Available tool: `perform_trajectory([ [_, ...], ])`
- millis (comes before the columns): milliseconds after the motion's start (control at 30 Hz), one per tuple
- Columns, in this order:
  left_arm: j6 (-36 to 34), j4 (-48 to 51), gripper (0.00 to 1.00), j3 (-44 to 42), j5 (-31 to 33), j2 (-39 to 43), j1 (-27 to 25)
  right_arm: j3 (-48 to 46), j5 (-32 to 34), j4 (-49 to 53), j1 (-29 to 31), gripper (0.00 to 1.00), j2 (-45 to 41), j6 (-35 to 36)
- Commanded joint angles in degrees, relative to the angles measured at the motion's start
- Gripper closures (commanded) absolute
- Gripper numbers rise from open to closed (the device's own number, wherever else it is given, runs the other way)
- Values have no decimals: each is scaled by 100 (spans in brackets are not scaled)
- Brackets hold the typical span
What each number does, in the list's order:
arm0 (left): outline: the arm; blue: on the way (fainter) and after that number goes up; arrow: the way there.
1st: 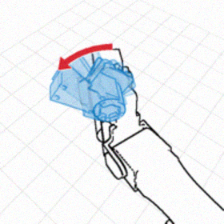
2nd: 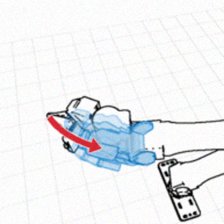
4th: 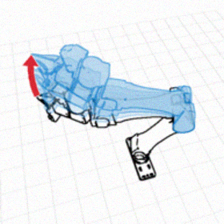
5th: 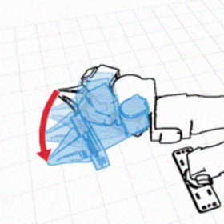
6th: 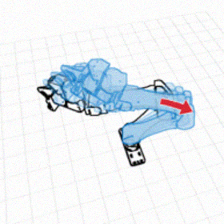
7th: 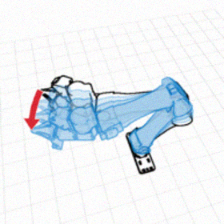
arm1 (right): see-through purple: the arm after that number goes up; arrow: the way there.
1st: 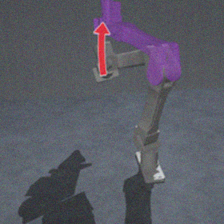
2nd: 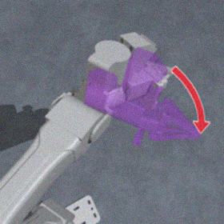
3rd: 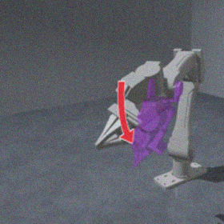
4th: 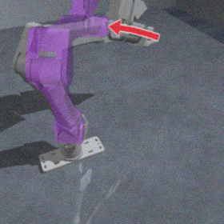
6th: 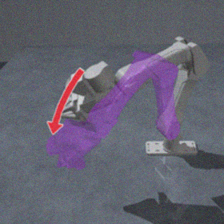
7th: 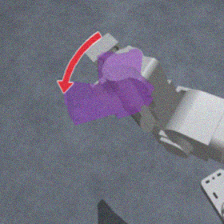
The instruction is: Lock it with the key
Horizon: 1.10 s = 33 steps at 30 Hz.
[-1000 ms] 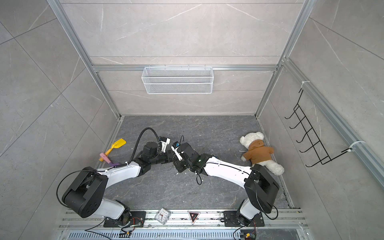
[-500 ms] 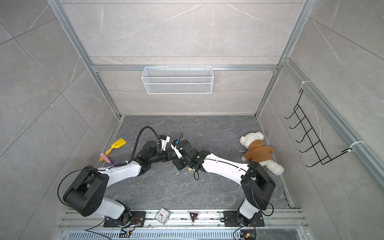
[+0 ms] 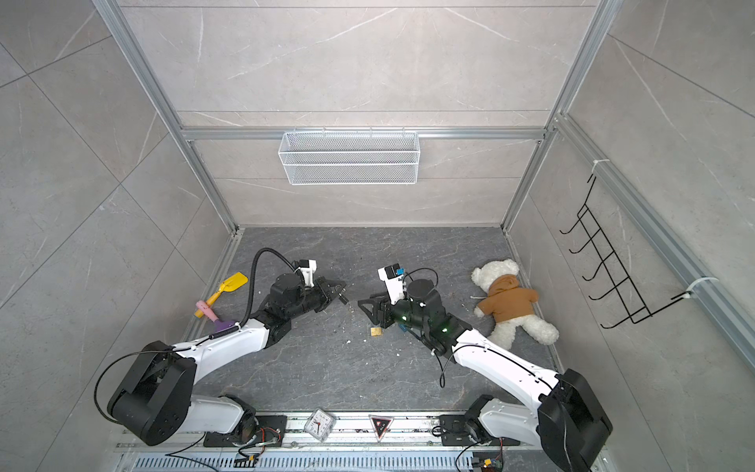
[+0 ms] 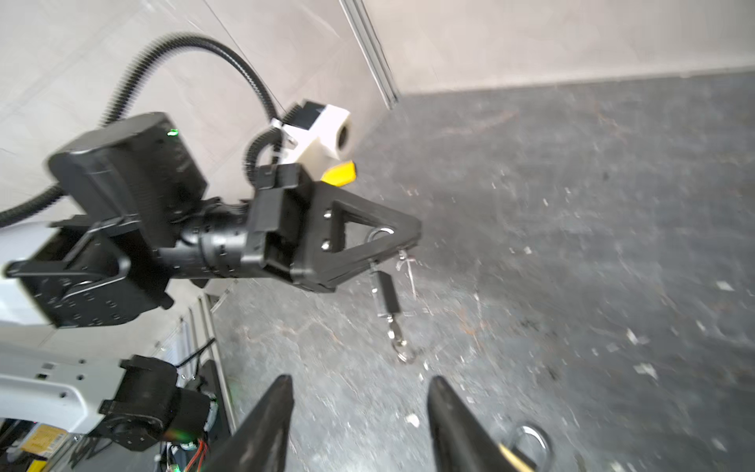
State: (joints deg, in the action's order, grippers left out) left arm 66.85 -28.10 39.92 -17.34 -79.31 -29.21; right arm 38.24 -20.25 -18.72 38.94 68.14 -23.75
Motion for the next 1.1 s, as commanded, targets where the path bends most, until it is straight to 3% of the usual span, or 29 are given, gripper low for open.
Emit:
perform_trajectory([
  [0,1431,-302,100,238,288,69,22,-317,-32,-1217,16,50,150,204],
  [133,1936,-592,100,377,181,-162,8,87,30,-927,15,53,543,625],
  [367,1996,-454,100,473,202,-13,-26,569,176,-984,16,53,1024,1060],
  [733,1950,-516,100,399,142,168,-21,1177,-199,-1144,13,56,1808,961],
  [1067,1920,-495,100,328,146,339,-19,1247,-326,-1307,23,65,2077,700],
])
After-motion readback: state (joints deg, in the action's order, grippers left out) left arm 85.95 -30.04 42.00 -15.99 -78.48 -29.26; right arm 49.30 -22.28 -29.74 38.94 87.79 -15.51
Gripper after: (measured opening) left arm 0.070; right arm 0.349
